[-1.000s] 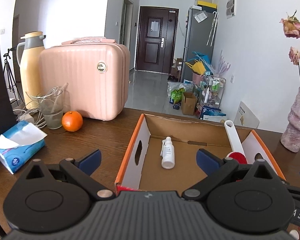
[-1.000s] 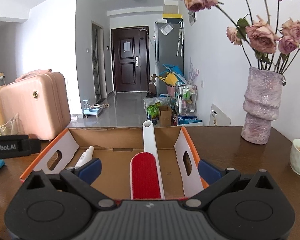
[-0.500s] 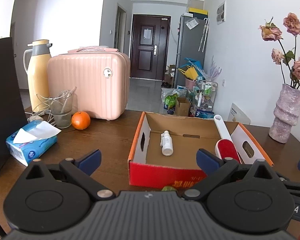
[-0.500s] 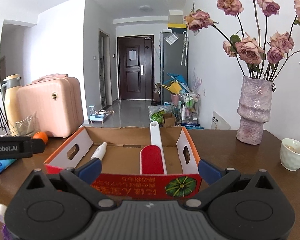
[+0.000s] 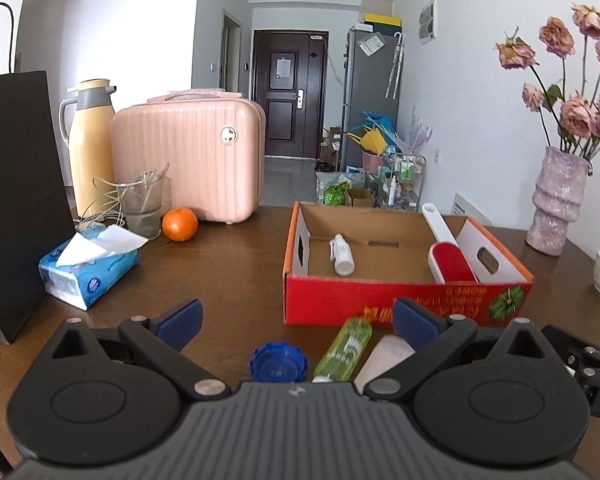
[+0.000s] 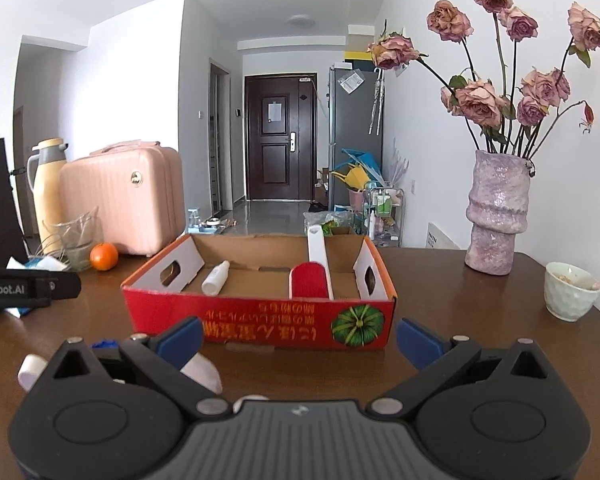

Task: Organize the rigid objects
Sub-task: 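Withdraw both tools from the box back toward the remaining items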

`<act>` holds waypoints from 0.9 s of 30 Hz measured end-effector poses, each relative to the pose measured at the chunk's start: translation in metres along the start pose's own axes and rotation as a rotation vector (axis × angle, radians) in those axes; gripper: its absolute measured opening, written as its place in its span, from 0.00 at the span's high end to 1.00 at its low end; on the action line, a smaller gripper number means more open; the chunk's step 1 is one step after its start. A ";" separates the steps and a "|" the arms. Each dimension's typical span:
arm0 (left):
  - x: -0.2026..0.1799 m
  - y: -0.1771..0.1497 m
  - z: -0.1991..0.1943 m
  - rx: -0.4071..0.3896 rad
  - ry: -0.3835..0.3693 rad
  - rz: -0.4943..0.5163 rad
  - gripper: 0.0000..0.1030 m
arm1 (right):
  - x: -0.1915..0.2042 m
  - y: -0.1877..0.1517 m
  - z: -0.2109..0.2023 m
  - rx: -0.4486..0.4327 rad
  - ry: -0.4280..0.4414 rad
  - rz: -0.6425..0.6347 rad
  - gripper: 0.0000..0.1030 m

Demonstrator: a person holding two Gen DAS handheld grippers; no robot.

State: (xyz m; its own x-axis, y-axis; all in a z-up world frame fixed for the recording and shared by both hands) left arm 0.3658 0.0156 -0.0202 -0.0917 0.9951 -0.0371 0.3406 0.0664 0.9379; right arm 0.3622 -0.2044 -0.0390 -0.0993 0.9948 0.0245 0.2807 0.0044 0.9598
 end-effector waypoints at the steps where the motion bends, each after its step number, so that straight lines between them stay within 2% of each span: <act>1: 0.001 -0.003 -0.003 0.001 -0.002 0.004 0.00 | 0.000 -0.004 -0.003 0.004 0.001 -0.002 0.00; 10: 0.011 -0.036 -0.023 0.037 -0.032 0.042 0.00 | -0.006 -0.038 -0.026 0.059 0.010 0.001 0.00; 15: 0.019 -0.053 -0.023 0.070 -0.025 0.046 0.00 | -0.007 -0.051 -0.033 0.081 0.006 -0.002 0.00; 27: 0.037 -0.056 -0.019 0.081 -0.011 0.036 0.00 | 0.006 -0.054 -0.027 0.104 0.025 -0.020 0.00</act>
State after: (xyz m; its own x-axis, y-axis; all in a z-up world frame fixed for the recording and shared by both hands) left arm 0.3258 0.0475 -0.0678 -0.0678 0.9977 -0.0079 0.4179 0.0356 0.9078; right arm 0.3206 -0.2013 -0.0834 -0.1287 0.9916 0.0140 0.3758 0.0357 0.9260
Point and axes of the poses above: each gripper's, at about its wrist camera, not at the fingertips, and z roughly the way its jaws point, x to its left, y to its top, the point moved 9 cm from there along z, roughly the way its jaws point, and after that the axes turned 6 degrees about -x, right-handed, at the moved point
